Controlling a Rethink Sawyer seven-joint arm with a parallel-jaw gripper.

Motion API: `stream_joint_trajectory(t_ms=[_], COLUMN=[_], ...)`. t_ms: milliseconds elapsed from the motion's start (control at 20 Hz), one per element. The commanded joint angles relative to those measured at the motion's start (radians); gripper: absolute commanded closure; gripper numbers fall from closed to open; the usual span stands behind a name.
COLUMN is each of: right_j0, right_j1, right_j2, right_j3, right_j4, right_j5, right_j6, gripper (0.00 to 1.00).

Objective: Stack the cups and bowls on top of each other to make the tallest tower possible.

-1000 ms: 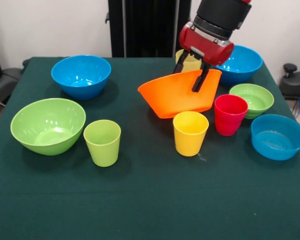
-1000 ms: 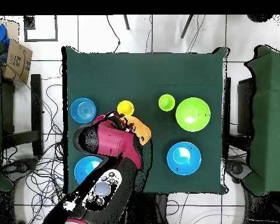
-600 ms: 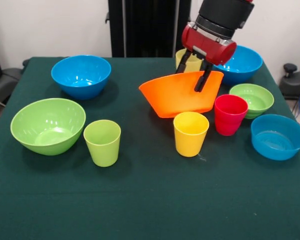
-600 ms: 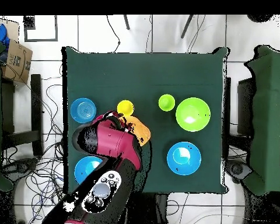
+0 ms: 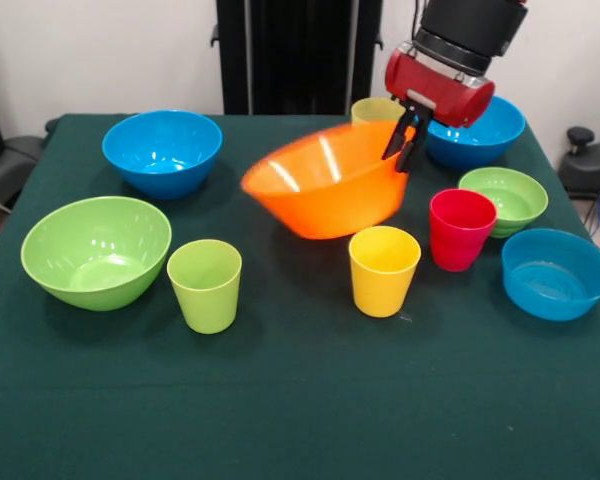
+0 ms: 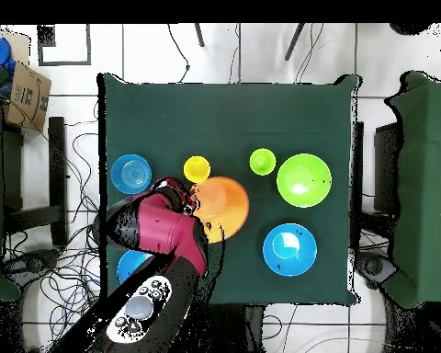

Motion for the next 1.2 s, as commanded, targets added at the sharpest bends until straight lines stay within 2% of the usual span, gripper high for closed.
stream_joint_trajectory(t_ms=[50, 200, 600, 700, 950, 1200], right_j0=[0.006, 0.011, 0.020, 0.029, 0.053, 0.057], right_j1=[0.032, 0.037, 0.026, 0.021, 0.014, 0.007], right_j2=[0.088, 0.086, 0.043, 0.027, -0.041, -0.072], right_j3=[0.030, 0.026, -0.016, -0.030, -0.103, -0.155], right_j4=[0.060, 0.072, 0.062, 0.062, 0.030, 0.007], right_j5=[-0.078, -0.071, 0.064, 0.118, 0.326, 0.445], right_j6=[0.220, 0.217, 0.167, 0.165, 0.153, 0.143], gripper=[1.00, 1.00, 1.00, 1.00, 1.00, 1.00])
